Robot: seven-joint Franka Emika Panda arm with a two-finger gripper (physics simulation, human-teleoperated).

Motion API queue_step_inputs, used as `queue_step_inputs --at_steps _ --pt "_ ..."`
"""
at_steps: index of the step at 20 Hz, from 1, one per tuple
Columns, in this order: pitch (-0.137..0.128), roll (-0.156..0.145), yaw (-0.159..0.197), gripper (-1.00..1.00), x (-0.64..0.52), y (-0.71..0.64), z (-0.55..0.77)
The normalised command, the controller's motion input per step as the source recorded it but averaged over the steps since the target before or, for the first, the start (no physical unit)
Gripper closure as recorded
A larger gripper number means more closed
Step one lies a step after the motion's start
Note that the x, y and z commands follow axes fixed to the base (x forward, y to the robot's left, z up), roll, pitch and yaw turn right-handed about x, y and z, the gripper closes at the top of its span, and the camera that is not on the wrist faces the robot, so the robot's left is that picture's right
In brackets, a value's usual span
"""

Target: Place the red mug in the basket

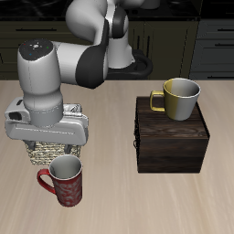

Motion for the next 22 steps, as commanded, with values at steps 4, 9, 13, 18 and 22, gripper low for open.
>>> queue_step_inputs --at_steps 4,9,13,18,22 --pt "0.037 -0.007 -0.003 -1.0 0.05 -0.04 -0.39" --pt "0.036 -0.003 -0.008 -1.0 0.05 -0.05 -0.37" --pt "0.048 0.008 -0.013 -1.0 -0.01 0.01 -0.4" --pt "0.051 0.009 -0.011 1.0 -0.01 0.01 -0.38" --pt "0.004 -0.013 -0.008 1.0 -0.01 -0.06 -0.13"
